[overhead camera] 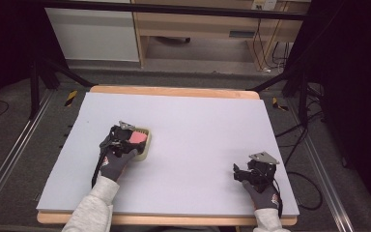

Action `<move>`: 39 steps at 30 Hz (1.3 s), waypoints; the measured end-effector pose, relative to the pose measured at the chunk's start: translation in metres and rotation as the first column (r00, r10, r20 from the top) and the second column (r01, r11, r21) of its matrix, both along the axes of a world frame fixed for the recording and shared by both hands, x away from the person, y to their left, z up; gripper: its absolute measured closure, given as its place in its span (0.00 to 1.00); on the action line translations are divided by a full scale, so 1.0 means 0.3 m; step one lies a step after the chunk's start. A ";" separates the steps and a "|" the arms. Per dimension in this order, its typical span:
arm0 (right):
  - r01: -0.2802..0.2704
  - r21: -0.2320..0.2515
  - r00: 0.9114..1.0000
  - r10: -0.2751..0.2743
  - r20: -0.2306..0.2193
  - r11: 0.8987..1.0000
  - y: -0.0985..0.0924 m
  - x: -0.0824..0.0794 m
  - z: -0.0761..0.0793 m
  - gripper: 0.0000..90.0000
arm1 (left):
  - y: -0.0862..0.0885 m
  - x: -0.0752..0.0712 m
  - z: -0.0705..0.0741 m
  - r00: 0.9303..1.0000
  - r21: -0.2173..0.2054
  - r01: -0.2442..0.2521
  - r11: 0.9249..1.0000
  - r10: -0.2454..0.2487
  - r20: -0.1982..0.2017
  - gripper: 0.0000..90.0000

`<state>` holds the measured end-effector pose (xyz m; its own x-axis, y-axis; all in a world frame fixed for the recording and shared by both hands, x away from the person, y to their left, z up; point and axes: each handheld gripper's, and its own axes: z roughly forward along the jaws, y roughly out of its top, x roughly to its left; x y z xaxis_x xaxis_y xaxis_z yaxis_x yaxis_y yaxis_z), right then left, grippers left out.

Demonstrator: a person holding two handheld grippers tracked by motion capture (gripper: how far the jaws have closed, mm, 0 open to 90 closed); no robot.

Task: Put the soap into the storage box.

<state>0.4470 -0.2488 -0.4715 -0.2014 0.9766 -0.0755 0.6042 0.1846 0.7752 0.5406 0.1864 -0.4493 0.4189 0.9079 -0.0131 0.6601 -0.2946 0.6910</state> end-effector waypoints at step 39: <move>0.045 0.024 0.999 -0.045 0.021 0.999 -0.033 -0.012 0.010 0.07 | 0.145 -0.247 0.020 0.992 -0.067 0.097 0.993 -0.091 0.085 0.27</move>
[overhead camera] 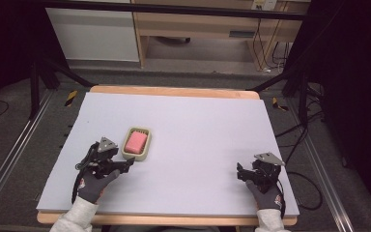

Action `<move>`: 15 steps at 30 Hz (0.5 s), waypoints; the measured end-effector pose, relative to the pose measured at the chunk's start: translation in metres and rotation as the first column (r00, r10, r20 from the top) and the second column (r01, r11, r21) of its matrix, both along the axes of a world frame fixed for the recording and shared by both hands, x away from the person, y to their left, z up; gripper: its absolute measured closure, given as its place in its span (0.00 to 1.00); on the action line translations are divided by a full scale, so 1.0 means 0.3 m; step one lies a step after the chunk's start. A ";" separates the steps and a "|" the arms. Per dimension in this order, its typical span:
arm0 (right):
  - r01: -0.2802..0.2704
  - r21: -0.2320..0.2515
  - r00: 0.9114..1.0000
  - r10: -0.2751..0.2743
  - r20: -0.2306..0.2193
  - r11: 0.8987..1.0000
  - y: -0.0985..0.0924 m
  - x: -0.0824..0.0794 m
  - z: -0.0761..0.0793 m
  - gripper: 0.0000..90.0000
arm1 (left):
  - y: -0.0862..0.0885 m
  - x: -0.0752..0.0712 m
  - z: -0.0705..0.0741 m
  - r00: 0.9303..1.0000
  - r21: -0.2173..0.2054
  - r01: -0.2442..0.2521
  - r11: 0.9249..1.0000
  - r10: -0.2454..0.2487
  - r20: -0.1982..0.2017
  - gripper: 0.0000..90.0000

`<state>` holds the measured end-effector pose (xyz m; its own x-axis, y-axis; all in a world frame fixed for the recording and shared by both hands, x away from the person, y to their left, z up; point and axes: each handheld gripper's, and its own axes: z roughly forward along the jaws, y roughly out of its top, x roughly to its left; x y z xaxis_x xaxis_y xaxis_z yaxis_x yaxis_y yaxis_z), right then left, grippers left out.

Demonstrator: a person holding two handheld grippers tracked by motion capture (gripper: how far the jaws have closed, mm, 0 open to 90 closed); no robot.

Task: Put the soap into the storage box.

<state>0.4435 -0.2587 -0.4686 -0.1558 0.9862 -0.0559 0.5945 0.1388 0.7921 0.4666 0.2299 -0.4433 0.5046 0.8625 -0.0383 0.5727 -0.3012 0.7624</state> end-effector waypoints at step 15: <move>0.029 -0.002 1.000 -0.029 -0.004 1.000 -0.022 -0.005 -0.004 0.07 | 0.123 -0.079 -0.073 0.996 0.024 -0.084 0.996 0.084 -0.015 0.27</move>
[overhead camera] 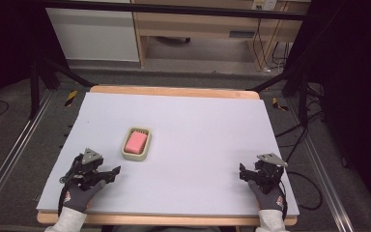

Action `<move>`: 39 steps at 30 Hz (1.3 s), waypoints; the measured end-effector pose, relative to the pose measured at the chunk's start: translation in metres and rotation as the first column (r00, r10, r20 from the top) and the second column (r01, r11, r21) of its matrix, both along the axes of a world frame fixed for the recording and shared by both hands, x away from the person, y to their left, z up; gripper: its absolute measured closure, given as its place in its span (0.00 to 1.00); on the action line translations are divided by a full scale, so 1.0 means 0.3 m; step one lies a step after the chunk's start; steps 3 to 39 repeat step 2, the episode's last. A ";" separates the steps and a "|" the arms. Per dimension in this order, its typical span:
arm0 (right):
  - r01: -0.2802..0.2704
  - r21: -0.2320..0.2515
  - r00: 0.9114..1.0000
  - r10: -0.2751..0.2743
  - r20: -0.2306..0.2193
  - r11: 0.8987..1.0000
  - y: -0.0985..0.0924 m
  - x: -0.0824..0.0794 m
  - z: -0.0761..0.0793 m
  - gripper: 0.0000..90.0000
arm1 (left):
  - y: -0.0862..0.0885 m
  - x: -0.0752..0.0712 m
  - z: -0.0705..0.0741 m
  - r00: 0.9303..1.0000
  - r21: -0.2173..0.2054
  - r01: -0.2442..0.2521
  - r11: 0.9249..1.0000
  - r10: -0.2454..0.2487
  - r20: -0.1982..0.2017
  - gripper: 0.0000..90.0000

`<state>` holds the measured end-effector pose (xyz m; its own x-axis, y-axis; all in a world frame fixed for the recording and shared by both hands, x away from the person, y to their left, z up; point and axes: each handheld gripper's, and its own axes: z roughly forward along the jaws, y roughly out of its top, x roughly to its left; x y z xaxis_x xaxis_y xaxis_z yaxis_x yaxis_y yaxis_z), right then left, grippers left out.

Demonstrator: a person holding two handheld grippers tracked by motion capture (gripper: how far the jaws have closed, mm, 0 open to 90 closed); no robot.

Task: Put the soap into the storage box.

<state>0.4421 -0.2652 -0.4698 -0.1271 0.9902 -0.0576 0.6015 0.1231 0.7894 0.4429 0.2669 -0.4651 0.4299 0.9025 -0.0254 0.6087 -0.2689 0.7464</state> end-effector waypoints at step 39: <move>-0.001 -0.002 1.000 0.001 0.000 1.000 -0.003 0.000 0.000 0.07 | 0.011 -0.006 -0.005 1.000 0.022 -0.001 1.000 0.001 -0.002 0.27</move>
